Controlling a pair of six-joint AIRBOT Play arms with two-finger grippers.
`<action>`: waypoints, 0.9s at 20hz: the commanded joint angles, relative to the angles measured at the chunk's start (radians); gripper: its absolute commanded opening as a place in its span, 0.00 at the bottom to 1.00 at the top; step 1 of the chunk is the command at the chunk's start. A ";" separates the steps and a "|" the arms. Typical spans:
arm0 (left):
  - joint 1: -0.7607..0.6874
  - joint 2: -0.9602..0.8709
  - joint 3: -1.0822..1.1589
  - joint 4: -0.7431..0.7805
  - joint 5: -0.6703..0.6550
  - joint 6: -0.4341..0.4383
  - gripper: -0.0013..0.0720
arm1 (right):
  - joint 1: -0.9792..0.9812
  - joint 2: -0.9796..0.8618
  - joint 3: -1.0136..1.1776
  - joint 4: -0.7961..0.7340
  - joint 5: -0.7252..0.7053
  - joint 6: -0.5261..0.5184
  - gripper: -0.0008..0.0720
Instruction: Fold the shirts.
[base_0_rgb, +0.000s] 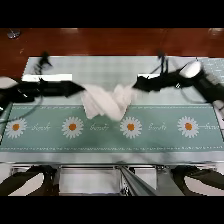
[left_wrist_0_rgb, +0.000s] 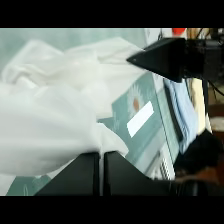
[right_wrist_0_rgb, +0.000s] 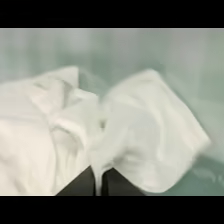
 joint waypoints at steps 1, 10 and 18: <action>0.103 0.060 0.334 0.092 0.091 -0.152 0.05 | -0.056 0.093 0.435 -0.244 0.125 0.113 0.06; 0.216 0.274 0.948 0.603 0.097 -0.357 0.05 | -0.059 0.437 0.846 -0.457 0.349 0.102 0.06; 0.239 0.452 0.960 0.846 -0.034 -0.385 0.05 | -0.059 0.678 0.611 -0.501 0.636 0.181 0.06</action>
